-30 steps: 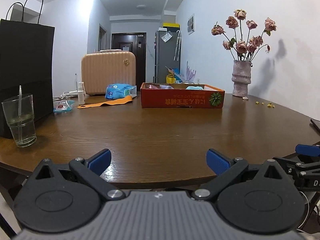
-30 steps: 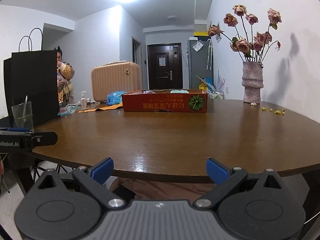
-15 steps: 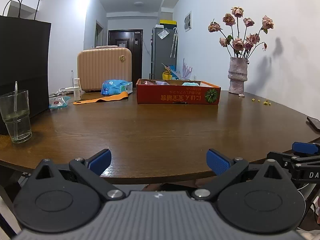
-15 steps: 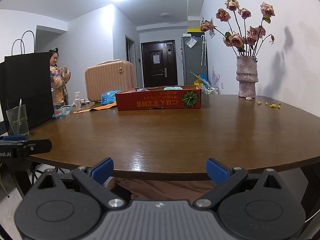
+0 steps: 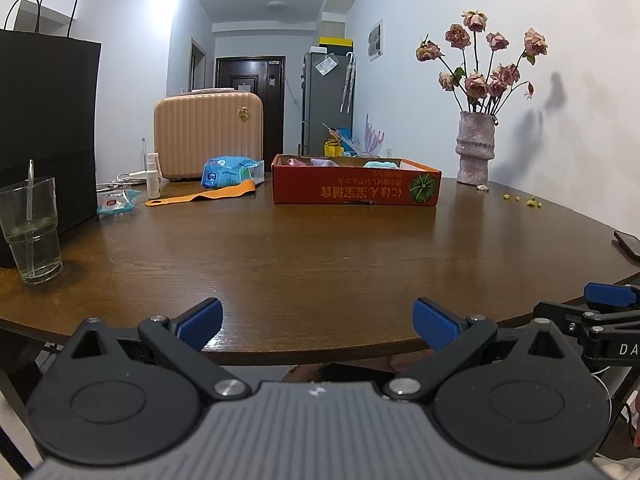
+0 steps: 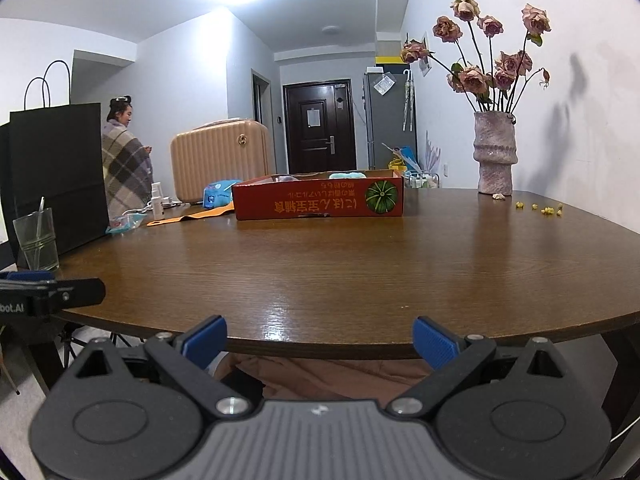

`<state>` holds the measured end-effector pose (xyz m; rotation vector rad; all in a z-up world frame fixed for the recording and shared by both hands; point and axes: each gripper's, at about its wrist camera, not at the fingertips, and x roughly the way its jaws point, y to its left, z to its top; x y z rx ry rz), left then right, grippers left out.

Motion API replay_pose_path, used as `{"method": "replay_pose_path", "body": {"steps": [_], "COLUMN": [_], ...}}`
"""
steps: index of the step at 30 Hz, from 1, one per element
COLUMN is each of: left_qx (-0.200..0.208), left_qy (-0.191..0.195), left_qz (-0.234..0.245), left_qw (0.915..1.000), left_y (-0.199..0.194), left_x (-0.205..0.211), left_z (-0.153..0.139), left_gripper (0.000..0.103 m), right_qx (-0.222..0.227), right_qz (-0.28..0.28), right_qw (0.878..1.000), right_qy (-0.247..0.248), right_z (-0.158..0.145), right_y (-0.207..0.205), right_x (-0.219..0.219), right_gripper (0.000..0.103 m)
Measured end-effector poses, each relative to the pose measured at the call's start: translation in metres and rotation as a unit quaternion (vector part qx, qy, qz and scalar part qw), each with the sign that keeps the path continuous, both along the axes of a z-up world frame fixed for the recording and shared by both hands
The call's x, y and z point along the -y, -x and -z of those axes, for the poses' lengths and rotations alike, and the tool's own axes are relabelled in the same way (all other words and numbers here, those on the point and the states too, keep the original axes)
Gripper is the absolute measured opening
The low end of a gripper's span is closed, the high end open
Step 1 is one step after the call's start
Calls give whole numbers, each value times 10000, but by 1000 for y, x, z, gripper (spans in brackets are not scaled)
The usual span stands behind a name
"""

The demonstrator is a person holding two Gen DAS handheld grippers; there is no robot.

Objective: Organize soft objects

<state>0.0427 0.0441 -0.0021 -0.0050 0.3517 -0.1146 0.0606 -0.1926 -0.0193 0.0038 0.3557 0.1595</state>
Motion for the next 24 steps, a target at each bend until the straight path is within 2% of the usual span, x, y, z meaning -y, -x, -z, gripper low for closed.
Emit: {"method": "replay_pose_path", "body": {"steps": [24], "left_qx": [-62], "left_qy": [-99], "left_qz": [90], "left_qw": [9999], "left_y": [-1], "left_x": [5], "left_z": [4], "left_gripper": [103], "right_qx": [-75], "right_qz": [89], "right_qw": [9999], "right_qy": [-45], "right_z": [2], "right_y": [-4], "right_x": [3], "right_gripper": [100]}}
